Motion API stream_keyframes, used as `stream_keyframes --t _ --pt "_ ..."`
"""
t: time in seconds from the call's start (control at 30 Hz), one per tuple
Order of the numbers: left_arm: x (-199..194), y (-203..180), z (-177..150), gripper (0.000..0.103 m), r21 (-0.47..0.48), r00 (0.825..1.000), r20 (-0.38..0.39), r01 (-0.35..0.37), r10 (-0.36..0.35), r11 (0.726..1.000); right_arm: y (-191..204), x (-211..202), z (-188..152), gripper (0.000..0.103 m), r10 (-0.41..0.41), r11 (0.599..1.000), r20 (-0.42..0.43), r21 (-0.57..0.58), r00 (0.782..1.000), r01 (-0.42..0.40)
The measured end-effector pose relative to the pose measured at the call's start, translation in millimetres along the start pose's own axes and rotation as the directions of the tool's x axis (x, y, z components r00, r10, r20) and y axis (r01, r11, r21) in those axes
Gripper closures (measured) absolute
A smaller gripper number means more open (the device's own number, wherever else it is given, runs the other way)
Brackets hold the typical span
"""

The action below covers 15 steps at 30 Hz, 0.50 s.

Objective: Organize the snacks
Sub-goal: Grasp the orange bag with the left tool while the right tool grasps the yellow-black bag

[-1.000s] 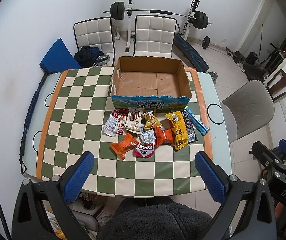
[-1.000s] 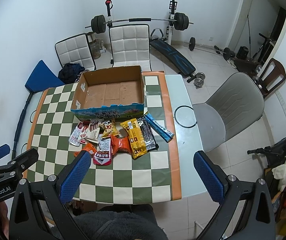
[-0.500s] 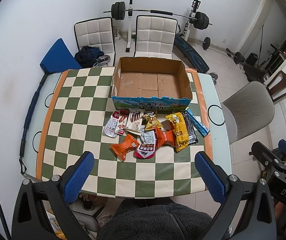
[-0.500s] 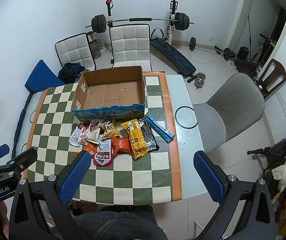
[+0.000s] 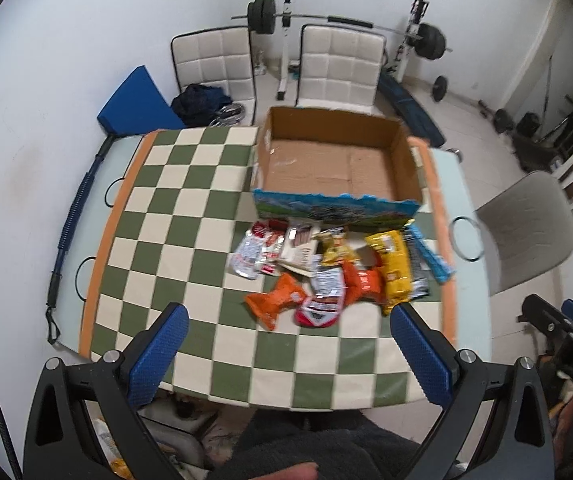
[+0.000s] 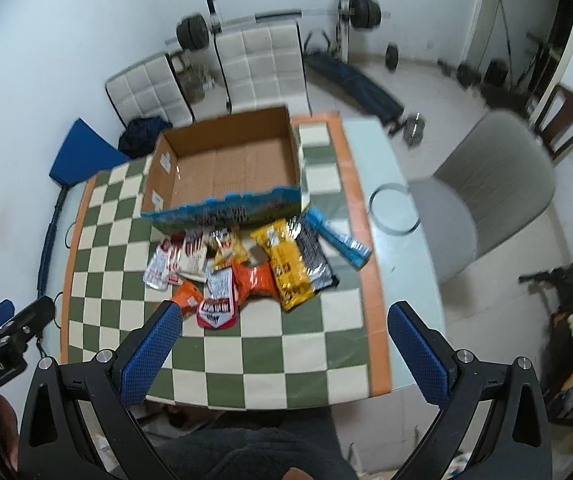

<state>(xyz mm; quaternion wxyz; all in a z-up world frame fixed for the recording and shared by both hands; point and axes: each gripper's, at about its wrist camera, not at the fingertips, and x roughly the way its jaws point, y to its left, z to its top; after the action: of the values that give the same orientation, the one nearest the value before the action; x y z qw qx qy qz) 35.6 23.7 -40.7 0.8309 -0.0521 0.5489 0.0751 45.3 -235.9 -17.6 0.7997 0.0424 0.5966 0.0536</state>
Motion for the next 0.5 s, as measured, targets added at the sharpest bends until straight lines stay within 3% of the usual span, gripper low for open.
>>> stream_keyframes --t 0.17,0.37,0.5 --pt "70.4 19.0 3.8 0.000 0.017 0.994 -0.076 -0.080 0.082 0.997 -8.5 80.8 3.5 0.000 0.015 1.000 -0.090 0.013 0.996 -0.014" --pt "158.5 44.7 2.7 0.000 -0.026 0.982 -0.169 -0.093 0.088 0.995 -11.8 193.7 19.3 0.000 -0.023 0.999 -0.160 -0.030 0.987 0.018" --pt "210.8 43.2 -2.5 0.001 0.025 0.969 -0.221 -0.111 0.114 0.994 -8.7 265.1 29.1 0.000 -0.038 0.997 -0.241 -0.075 0.970 0.020"
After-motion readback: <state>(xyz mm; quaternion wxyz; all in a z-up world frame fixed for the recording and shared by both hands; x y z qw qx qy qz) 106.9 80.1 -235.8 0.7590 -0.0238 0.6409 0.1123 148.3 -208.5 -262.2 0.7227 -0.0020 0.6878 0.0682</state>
